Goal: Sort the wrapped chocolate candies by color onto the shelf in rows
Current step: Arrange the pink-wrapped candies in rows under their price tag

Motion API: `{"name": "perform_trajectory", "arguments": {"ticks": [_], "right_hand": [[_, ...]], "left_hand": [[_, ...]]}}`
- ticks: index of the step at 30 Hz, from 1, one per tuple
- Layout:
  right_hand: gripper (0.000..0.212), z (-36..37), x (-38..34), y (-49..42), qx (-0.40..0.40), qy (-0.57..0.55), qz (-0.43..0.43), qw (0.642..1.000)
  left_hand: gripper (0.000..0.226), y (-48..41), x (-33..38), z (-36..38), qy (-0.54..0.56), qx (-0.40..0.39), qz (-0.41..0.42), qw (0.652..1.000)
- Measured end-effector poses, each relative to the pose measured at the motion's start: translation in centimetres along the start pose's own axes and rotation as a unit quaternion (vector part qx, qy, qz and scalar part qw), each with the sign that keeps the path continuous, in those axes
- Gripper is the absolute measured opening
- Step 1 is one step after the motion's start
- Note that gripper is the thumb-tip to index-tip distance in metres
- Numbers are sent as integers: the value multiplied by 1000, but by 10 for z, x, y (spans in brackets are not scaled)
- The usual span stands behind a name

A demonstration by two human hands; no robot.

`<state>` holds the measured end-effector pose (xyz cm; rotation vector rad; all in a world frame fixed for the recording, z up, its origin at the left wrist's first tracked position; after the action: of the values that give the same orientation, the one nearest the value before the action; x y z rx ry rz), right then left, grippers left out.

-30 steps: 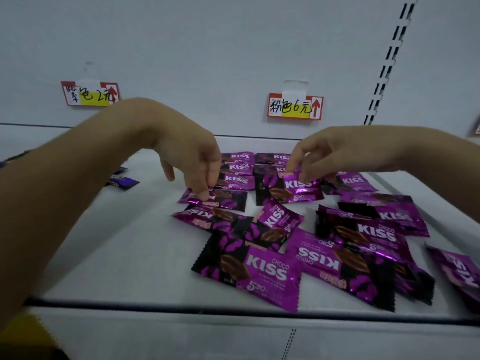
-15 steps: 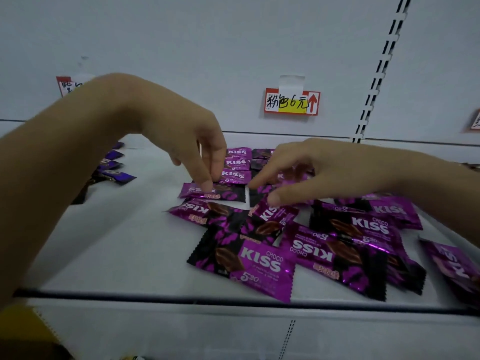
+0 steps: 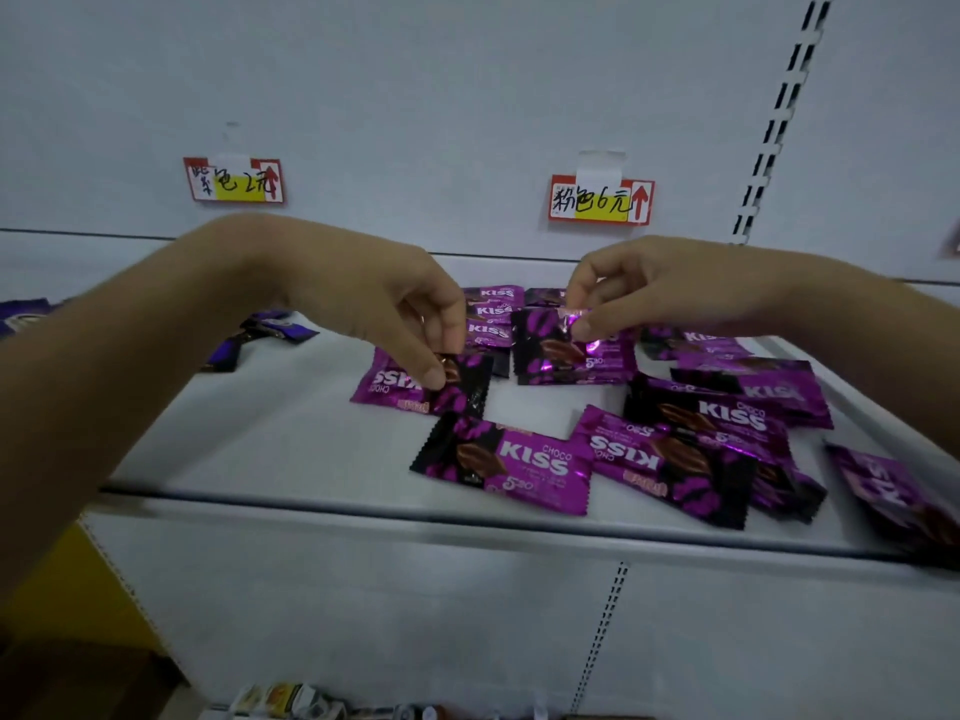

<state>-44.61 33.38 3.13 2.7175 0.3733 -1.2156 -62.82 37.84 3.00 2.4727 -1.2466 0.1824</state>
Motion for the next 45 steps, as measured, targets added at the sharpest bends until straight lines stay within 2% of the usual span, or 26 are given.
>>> {"name": "perform_trajectory", "arguments": {"ticks": [3,6,14,24,29,34,39,42,45], "right_hand": [[18,-1,-1,4,-11,-15,4,1000],[14,3,-5,7,-19,0,-3,1000],[9,4,-5,9,9,2,-19,1000],[6,6,-7,8,9,12,-42,999],[21,9,-4,9,-27,47,-39,998],[14,14,0,6,-28,105,-21,994],[13,18,1,4,-21,118,-39,992],[14,15,-4,5,-17,125,-56,990],[18,8,-21,14,-37,117,-59,991]], "left_hand": [[25,4,2,-2,40,56,17,997],[29,1,-2,-4,67,100,11,993],[27,-4,0,1,115,123,31,985],[24,-4,0,8,71,100,30,992],[22,-6,1,9,57,106,43,992],[18,-7,2,11,34,94,53,994],[23,-2,6,7,1,127,55,990],[25,7,14,1,22,165,86,982],[30,17,31,7,31,132,128,982]]}}
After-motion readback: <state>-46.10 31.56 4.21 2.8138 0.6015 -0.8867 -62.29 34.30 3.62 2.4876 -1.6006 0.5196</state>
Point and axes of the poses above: each hand's wrist, its own y-axis away from the middle knuckle, its own z-axis out of the palm, x = y × z, the point moved 6 cm from there along -y, towards the middle knuckle, and after that the axes turned 8 degrees about -y, right-handed, at the moved point
